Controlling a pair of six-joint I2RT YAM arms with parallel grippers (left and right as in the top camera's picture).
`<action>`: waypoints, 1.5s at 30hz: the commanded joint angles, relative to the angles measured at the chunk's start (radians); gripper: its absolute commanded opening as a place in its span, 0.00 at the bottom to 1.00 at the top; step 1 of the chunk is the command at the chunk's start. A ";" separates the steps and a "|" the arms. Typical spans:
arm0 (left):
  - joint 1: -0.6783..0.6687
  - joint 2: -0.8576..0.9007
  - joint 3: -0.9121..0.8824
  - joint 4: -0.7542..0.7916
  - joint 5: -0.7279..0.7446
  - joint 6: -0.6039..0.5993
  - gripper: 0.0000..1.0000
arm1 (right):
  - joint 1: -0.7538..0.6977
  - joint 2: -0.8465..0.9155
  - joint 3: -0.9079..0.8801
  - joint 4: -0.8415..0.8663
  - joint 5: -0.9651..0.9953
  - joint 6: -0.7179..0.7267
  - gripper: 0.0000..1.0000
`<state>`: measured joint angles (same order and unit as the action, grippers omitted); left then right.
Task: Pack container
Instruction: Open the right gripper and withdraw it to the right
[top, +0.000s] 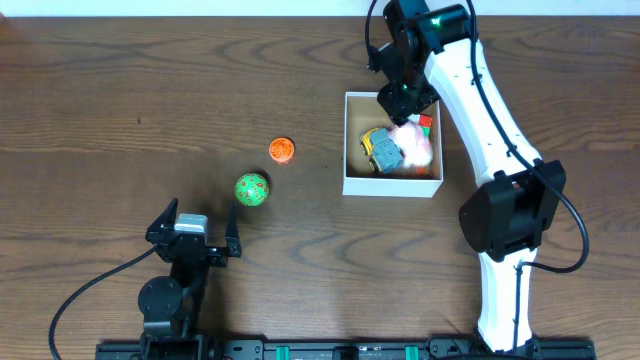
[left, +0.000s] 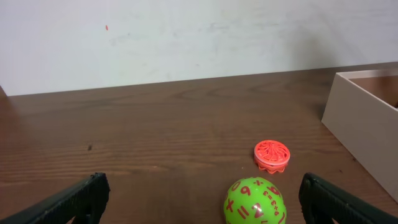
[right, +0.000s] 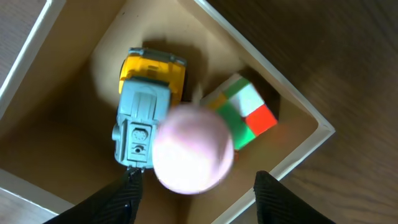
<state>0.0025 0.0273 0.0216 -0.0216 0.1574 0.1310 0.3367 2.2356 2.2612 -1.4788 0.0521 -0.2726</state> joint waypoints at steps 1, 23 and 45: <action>-0.004 0.003 -0.018 -0.034 0.015 -0.005 0.98 | -0.003 0.003 0.004 -0.002 0.015 0.041 0.63; -0.004 0.003 -0.018 -0.034 0.015 -0.005 0.98 | 0.029 0.001 0.483 -0.180 -0.365 0.282 0.85; -0.004 0.003 -0.018 -0.034 0.015 -0.005 0.98 | 0.109 0.003 0.431 -0.218 0.430 0.702 0.99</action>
<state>0.0025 0.0273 0.0216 -0.0216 0.1574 0.1310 0.5327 2.2356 2.6934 -1.6768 0.3134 0.2798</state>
